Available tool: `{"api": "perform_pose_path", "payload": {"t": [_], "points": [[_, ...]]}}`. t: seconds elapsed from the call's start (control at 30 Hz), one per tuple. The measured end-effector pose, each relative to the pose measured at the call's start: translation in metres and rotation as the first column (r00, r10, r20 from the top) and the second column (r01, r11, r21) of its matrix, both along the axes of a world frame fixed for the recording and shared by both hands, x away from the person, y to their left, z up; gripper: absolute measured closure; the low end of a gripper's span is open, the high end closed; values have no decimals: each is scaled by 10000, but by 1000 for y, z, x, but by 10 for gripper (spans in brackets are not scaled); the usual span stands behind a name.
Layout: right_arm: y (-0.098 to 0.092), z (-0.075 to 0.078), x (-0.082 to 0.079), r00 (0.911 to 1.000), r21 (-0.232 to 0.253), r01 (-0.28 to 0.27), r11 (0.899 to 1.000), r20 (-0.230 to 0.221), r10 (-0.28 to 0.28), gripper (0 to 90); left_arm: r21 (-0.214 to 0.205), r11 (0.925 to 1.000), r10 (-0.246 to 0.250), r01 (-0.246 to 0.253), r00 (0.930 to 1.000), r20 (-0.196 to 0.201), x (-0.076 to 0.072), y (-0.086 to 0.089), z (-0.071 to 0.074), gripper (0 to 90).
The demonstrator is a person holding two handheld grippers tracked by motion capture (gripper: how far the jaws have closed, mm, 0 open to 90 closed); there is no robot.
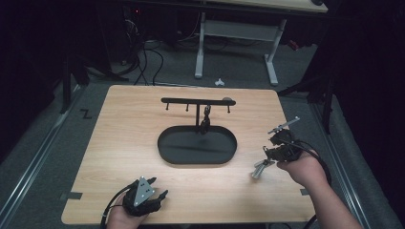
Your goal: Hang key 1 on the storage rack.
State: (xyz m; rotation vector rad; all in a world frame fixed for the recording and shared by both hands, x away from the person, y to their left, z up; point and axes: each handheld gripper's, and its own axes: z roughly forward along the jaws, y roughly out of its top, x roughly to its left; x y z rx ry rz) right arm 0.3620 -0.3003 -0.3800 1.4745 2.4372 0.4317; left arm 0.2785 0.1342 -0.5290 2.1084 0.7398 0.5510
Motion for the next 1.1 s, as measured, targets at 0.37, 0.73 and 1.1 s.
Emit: {"api": "perform_pose_path", "payload": {"t": [0.37, 0.73, 1.1], "points": [[17, 3, 7, 9995, 0, -320, 9995, 16, 320, 860, -20, 10000, -46, 46, 10000, -7, 0, 0, 0, 388], [41, 8, 17, 9978, -29, -651, 9979, 89, 651, 860, -1, 10000, -59, 59, 10000, 25, 0, 2, 1, 389], [66, 19, 34, 9934, 141, -1101, 9938, 353, 1095, 860, -59, 9992, 404, -404, 9991, 86, -7, 16, 2, 388]]}}
